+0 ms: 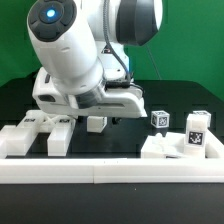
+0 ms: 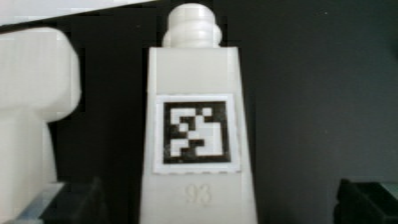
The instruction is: Assemble chair
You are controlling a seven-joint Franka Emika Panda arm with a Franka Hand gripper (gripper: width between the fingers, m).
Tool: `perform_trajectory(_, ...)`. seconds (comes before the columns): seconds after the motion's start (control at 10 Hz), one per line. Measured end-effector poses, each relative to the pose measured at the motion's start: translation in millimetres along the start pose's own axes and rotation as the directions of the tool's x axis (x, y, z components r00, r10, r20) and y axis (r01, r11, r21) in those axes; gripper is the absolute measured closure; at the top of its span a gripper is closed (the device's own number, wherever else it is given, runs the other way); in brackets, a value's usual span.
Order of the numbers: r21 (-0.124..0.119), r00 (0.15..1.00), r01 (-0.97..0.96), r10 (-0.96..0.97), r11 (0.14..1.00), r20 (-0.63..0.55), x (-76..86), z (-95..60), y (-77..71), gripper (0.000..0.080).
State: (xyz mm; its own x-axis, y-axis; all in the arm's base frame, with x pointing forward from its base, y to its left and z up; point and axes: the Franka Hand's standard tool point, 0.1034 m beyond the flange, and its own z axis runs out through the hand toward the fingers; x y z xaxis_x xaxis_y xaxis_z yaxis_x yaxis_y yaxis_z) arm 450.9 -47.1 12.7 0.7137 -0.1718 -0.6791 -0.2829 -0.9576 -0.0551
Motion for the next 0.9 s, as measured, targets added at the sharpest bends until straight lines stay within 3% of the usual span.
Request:
perform_trajectory(0.2,0.0,1.0,-0.003,0.003,1.0,0.005,0.5,2.8,1.4,0.0171)
perform_trajectory(0.3,-0.001,1.0,-0.003,0.003,1.0,0.006,0.9,3.9,1.6,0.037)
perform_trajectory(0.4,-0.001,1.0,-0.002,0.002,1.0,0.006,1.0,4.4,2.0,0.037)
perform_trajectory(0.5,0.0,1.0,-0.002,0.002,1.0,0.006,1.0,4.3,2.5,0.051)
perform_trajectory(0.8,0.002,1.0,-0.002,0.002,1.0,0.009,0.8,0.8,2.5,0.0509)
perform_trajectory(0.9,0.004,1.0,0.004,-0.004,1.0,0.007,0.9,-9.6,-0.6,0.0509)
